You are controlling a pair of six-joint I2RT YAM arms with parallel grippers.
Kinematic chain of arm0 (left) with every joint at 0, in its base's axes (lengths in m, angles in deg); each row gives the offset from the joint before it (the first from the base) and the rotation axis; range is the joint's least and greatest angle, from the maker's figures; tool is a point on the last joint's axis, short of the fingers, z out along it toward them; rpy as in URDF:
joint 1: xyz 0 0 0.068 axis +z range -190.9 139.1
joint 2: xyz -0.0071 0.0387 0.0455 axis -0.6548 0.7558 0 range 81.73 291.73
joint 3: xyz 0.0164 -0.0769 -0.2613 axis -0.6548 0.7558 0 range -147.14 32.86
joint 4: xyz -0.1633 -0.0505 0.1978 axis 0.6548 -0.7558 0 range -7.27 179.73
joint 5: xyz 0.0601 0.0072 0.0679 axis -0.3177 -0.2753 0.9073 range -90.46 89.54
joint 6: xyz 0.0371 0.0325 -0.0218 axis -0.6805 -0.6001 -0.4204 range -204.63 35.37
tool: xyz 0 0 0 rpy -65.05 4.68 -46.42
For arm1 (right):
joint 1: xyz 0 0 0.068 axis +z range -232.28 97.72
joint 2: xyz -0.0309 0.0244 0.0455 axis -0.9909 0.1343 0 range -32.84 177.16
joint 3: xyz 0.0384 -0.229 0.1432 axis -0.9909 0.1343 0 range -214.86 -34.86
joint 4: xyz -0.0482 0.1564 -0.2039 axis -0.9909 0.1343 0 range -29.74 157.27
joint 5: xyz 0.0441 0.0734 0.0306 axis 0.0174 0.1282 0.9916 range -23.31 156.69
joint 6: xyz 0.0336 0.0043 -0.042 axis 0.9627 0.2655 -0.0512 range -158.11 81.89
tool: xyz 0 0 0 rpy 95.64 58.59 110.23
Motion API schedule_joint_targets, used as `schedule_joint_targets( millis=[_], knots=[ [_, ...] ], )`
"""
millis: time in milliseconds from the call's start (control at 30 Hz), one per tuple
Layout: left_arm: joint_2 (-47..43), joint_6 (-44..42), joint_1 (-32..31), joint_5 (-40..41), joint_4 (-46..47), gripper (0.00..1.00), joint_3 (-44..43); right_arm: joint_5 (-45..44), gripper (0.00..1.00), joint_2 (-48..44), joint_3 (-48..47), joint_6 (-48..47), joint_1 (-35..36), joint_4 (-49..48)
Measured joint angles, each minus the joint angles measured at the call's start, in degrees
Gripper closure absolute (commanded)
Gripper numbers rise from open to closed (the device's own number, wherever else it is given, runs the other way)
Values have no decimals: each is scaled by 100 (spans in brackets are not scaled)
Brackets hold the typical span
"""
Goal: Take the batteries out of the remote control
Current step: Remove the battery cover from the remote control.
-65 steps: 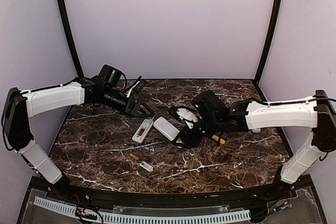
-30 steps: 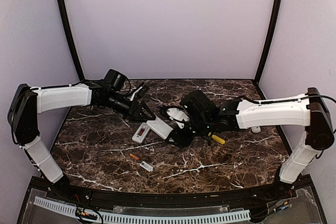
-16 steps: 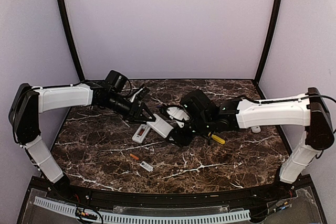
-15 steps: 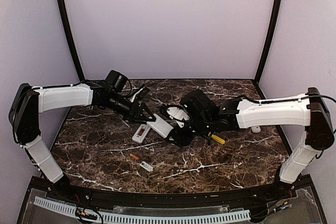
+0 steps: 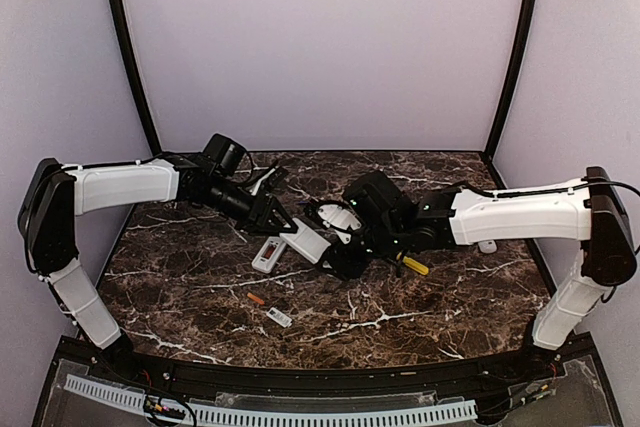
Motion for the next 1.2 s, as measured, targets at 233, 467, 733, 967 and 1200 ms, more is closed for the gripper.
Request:
schedule_joint_targets(
  millis=[233, 467, 733, 967, 1200],
  knots=[
    [0, -37, -20, -2, 0, 63, -2, -22, 100, -2, 2, 4, 0, 13],
    [0, -118, -26, 136, -57, 63, -31, -48, 100, -24, 72, 22, 0, 15],
    [0, -245, -26, 317, -155, 68, -153, -170, 100, -184, 243, 63, 2, 20],
    [0, -236, -26, 155, -140, 77, -153, -170, 100, -184, 247, 68, 2, 20],
    [0, -195, -26, 13, -114, 84, -153, -173, 100, -184, 269, 90, 2, -2]
  ],
)
